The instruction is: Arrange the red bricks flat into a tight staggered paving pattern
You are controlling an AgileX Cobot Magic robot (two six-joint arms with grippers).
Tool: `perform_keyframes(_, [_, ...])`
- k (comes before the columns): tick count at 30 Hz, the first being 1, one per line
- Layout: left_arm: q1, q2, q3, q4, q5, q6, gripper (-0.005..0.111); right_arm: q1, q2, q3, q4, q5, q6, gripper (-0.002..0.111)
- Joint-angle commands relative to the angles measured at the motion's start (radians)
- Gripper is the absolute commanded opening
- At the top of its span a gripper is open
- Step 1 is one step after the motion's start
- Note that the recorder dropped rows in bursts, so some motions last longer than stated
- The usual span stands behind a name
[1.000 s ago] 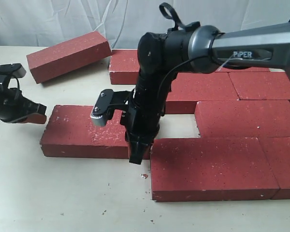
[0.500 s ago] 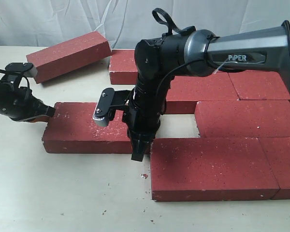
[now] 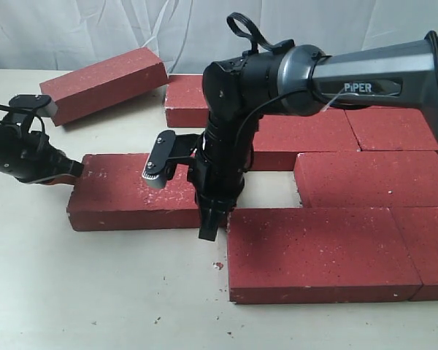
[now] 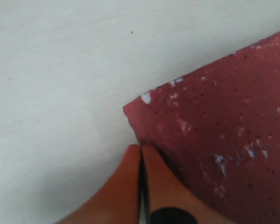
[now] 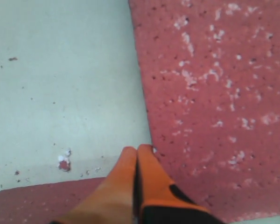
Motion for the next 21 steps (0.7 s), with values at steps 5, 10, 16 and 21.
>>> perform_keyframes(5, [-0.011,-0.003,-0.002,-0.016,0.027,0.005,0.000,-0.004,-0.064,-0.005,0.042,0.024,0.005,-0.001])
perform_keyframes(10, [-0.020,-0.003,-0.002,-0.032,0.027,0.020,0.000,-0.024,-0.110,-0.005,0.057,0.024,0.045,-0.001])
perform_keyframes(16, [-0.046,-0.003,-0.002,-0.037,0.025,0.029,0.000,-0.088,-0.110,-0.003,0.065,0.027,0.055,-0.001])
perform_keyframes(21, [-0.065,-0.003,-0.002,-0.037,0.010,0.029,0.000,-0.178,-0.119,-0.003,0.084,-0.013,0.085,-0.001])
